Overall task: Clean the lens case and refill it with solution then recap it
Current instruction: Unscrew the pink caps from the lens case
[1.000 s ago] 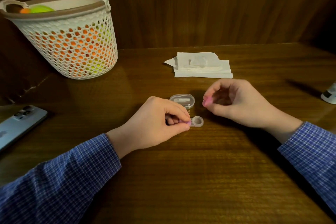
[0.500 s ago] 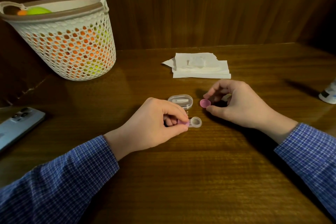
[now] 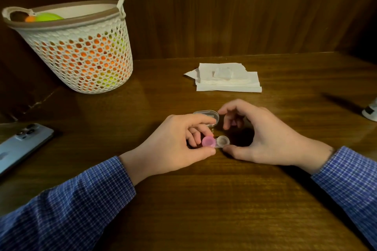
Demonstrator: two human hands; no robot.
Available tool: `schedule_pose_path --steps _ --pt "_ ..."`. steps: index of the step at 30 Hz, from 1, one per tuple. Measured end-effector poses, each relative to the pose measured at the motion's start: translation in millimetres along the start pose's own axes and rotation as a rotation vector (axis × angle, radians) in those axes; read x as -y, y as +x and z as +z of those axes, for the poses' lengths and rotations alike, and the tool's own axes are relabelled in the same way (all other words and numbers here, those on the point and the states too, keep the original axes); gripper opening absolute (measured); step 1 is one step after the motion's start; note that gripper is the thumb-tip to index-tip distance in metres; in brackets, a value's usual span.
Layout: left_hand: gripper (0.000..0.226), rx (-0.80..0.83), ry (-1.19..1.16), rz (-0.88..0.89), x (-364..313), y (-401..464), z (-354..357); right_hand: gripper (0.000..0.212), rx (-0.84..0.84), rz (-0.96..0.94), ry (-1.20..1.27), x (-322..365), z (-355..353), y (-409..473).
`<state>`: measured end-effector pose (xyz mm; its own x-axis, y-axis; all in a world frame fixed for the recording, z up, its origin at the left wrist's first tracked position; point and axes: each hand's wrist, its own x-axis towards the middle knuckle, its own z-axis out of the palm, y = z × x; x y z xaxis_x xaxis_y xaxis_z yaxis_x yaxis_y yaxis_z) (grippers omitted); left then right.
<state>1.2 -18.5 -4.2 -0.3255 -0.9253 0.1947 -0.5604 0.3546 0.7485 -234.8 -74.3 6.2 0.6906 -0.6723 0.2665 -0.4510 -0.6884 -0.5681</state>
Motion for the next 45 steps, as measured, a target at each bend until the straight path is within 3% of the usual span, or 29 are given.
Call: schedule_pose_path --steps 8,20,30,39,45 --pt "0.074 0.034 0.0 -0.037 2.2 0.1 -3.7 0.059 -0.044 0.068 -0.02 -9.5 0.9 1.1" --pt "0.057 -0.033 0.006 -0.038 3.2 2.1 -0.6 0.042 -0.064 0.061 0.032 -3.9 4.6 0.5" --pt "0.05 -0.11 0.07 -0.047 1.6 3.5 3.6 0.078 -0.108 0.105 -0.207 12.0 15.5 3.3" --pt "0.05 -0.109 0.015 -0.042 3.9 3.1 2.5 0.054 -0.089 0.126 -0.169 10.2 13.6 -0.6" --pt "0.066 -0.086 0.022 -0.04 3.6 2.8 1.5 0.055 -0.021 0.11 -0.07 7.1 11.5 -1.0"
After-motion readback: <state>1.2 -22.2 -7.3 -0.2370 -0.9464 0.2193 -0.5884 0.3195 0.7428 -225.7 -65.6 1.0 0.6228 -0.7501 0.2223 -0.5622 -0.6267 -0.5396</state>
